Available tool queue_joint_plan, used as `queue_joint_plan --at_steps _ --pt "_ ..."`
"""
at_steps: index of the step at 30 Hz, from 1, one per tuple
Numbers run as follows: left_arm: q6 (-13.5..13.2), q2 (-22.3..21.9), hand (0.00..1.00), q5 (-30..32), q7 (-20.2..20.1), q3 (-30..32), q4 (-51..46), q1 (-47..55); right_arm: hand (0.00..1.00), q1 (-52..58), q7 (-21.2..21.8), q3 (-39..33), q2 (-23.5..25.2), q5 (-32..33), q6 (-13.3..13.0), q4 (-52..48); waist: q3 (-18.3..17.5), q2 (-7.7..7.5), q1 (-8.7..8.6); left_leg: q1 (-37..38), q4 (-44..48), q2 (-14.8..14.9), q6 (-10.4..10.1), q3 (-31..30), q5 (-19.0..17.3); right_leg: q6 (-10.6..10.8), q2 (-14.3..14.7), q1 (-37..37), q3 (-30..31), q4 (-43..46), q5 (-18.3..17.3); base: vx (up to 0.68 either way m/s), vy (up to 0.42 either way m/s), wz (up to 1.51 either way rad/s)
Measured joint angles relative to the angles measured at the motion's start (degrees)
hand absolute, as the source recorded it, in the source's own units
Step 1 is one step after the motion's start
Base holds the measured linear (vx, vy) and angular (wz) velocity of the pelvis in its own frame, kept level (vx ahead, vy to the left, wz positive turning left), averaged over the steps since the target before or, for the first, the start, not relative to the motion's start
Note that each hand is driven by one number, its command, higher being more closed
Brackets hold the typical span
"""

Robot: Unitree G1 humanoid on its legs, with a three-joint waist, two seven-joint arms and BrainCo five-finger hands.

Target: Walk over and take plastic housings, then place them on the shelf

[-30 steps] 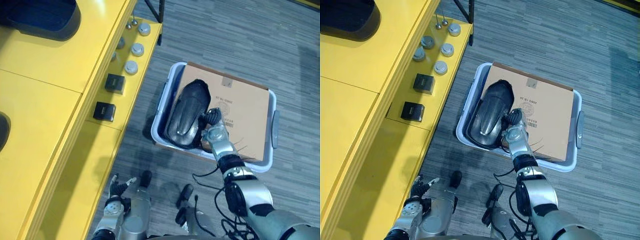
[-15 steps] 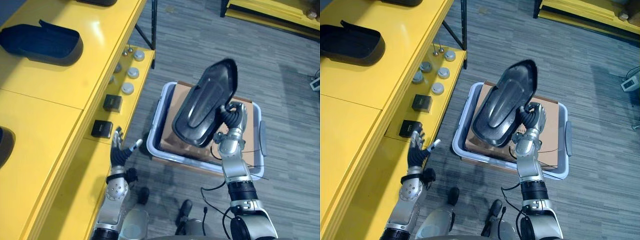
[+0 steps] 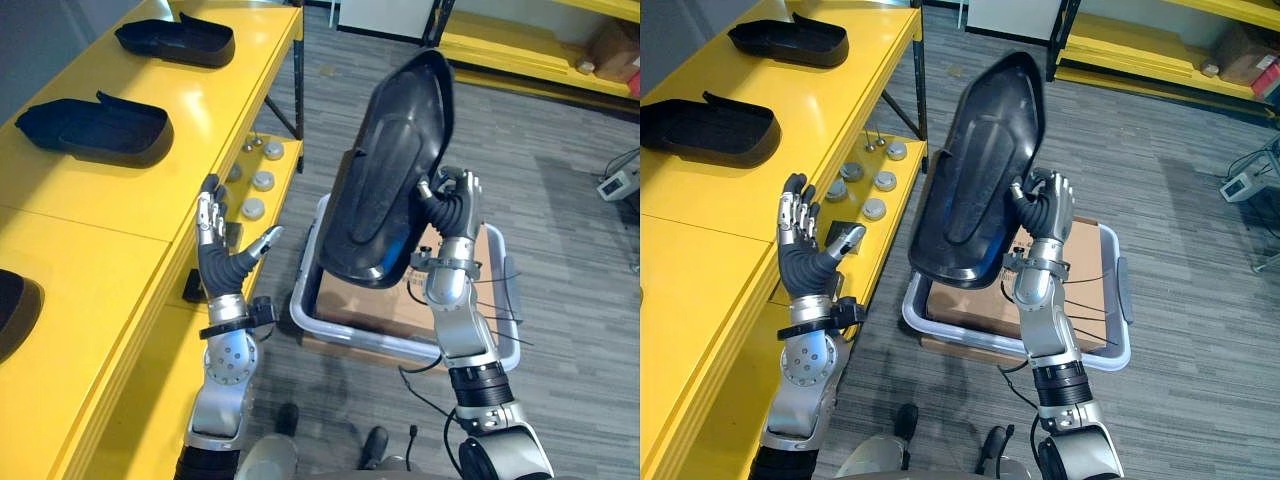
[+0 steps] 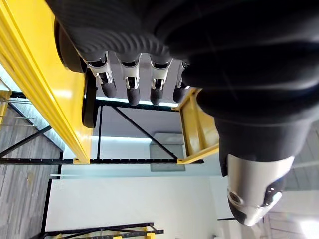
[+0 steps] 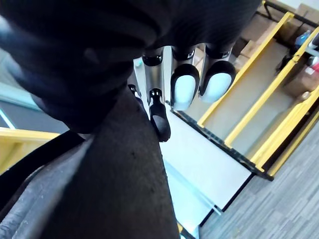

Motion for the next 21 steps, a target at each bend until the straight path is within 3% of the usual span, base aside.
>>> queue_joint_plan --at_steps 2,12,13,21 --pt "1.19 0.0 0.0 0.56 -0.1 -1.37 0.01 -1.07 1.0 -0.01 0.24 1.72 0.91 0.06 -0.96 -0.16 -1.0 0.04 -0.19 0.28 -0.27 0.01 0.01 0.12 0.0 0.0 -0.03 0.01 0.26 -0.04 0.0 0.04 0.006 -0.07" --pt "3.65 0.83 0.0 3.41 -0.79 -4.53 1.57 -3.62 1.0 -0.09 1.92 5.74 1.59 0.17 -0.95 -0.24 -2.95 0.12 -1.07 1.0 -0.8 0.08 0.02 0.7 0.01 0.0 -0.04 0.15 0.83 -0.12 0.01 0.01 0.006 -0.03" --pt "3.73 1.14 1.0 3.99 -1.2 -4.48 1.98 -3.62 1.0 -0.08 2.33 5.88 1.51 0.16 -0.95 -0.24 -3.18 0.09 -1.21 1.36 -1.05 0.12 0.02 0.94 0.01 0.0 -0.04 0.25 1.15 -0.12 0.01 0.0 0.013 -0.11" --pt "4.23 1.71 1.0 3.98 -1.49 -4.27 5.0 -4.34 1.0 0.66 2.45 6.37 -0.01 0.23 -0.95 -0.24 -4.18 0.45 -1.6 1.66 -1.41 0.21 0.02 1.73 0.02 0.0 -0.03 0.02 2.16 -0.13 0.03 -0.01 0.008 -0.05"
